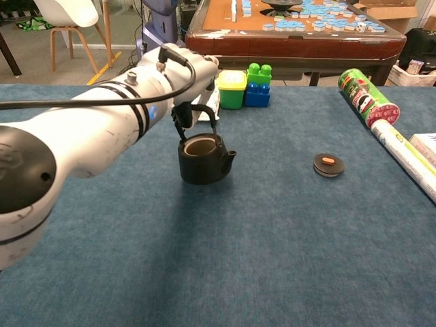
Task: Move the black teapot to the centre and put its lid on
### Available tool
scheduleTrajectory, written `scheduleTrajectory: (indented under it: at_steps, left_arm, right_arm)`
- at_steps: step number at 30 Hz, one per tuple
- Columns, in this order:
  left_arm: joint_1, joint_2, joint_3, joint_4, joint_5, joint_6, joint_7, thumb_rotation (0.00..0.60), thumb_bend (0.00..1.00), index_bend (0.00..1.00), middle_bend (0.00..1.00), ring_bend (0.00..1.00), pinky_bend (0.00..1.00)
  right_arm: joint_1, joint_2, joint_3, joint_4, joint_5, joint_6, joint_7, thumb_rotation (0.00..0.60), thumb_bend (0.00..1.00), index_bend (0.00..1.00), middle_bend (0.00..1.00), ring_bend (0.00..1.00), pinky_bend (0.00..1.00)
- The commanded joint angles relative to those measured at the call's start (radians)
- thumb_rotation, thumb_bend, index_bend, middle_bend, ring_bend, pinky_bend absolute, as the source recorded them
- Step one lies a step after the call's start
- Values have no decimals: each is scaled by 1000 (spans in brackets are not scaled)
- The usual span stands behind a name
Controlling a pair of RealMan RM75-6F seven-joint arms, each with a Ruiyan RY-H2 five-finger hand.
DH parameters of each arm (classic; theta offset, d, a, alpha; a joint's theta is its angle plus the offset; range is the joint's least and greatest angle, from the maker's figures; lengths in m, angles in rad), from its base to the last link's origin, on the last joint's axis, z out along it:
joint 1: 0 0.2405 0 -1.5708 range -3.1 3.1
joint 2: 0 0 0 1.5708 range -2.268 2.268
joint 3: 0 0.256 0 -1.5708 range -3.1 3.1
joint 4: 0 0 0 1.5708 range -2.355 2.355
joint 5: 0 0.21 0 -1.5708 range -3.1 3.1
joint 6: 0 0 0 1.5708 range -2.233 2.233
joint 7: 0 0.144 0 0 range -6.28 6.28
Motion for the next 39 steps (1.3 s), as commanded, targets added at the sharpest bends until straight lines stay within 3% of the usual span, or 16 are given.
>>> scheduleTrajectory:
  at_steps: [1, 15, 27, 39]
  left_arm:
    - [-13, -15, -3, 16, -9, -1, 3, 600, 452, 589, 0, 0, 0]
    - [-17, -69, 26, 73, -3, -45, -83, 600, 452, 575, 0, 0, 0]
    - [32, -48, 78, 1, 8, -17, -111, 600, 443, 463, 0, 0, 0]
    - [39, -3, 77, -101, -104, -4, -43, 600, 441, 342, 0, 0, 0]
  right_arm:
    - [-7, -7, -10, 21, -13, 12, 27, 600, 520, 156, 0, 0, 0]
    - [-38, -5, -28, 26, -21, 56, 39, 600, 519, 156, 0, 0, 0]
    - [-48, 6, -24, -19, -9, 66, 1, 600, 519, 156, 0, 0, 0]
    - [-48, 12, -17, -36, -4, 72, -10, 600, 520, 156, 0, 0, 0]
